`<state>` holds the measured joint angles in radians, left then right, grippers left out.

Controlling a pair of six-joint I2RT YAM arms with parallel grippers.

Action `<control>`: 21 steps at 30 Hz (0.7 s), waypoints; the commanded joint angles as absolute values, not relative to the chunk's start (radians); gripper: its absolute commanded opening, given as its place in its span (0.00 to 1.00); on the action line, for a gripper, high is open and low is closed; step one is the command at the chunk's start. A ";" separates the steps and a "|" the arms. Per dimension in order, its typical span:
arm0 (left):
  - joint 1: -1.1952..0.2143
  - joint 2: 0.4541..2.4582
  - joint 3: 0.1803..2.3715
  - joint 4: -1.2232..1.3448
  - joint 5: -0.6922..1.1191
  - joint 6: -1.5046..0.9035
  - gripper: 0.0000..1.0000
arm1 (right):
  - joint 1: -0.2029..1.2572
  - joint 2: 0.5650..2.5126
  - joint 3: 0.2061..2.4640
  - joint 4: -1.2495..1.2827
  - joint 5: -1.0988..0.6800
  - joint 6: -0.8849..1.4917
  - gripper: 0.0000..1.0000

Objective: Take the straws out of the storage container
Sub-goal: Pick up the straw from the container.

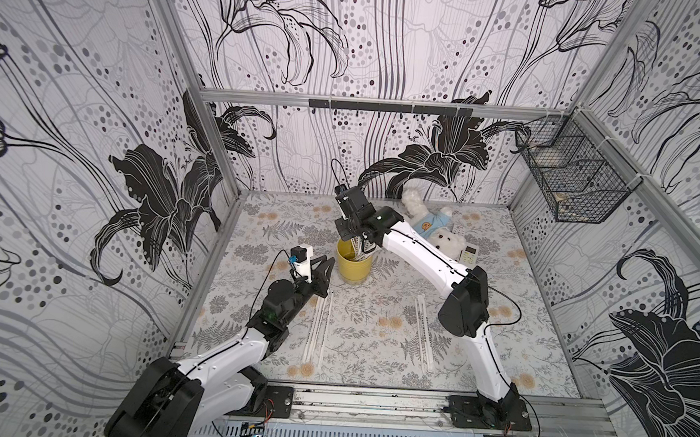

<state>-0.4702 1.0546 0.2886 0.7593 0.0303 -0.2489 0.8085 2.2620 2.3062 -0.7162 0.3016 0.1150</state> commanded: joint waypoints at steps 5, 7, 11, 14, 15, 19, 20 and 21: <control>-0.480 1.046 0.285 0.822 0.062 -0.240 0.29 | 0.837 2.167 2.301 -0.693 0.346 0.069 0.01; -0.488 1.037 0.285 0.820 0.059 -0.233 0.29 | 0.843 2.155 2.304 -0.694 0.360 0.060 0.01; -0.503 1.016 0.287 0.810 0.044 -0.225 0.29 | 0.857 2.122 2.301 -0.680 0.366 0.043 0.01; -0.516 0.996 0.290 0.799 0.040 -0.222 0.29 | 0.868 2.104 2.301 -0.671 0.369 0.028 0.01; -0.521 0.990 0.291 0.795 0.039 -0.222 0.29 | 0.870 2.097 2.302 -0.668 0.367 0.026 0.01; -0.533 0.962 0.290 0.779 0.030 -0.220 0.28 | 0.884 2.071 2.292 -0.646 0.370 0.016 0.01; -0.536 0.953 0.289 0.775 0.028 -0.218 0.28 | 0.889 2.064 2.290 -0.640 0.374 0.013 0.01; -0.538 0.946 0.289 0.771 0.026 -0.216 0.28 | 0.892 2.062 2.290 -0.636 0.378 0.008 0.01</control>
<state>-0.5301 0.9707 0.2886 0.7612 0.0414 -0.2371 0.8787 2.1128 2.3047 -0.6682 0.3500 0.0322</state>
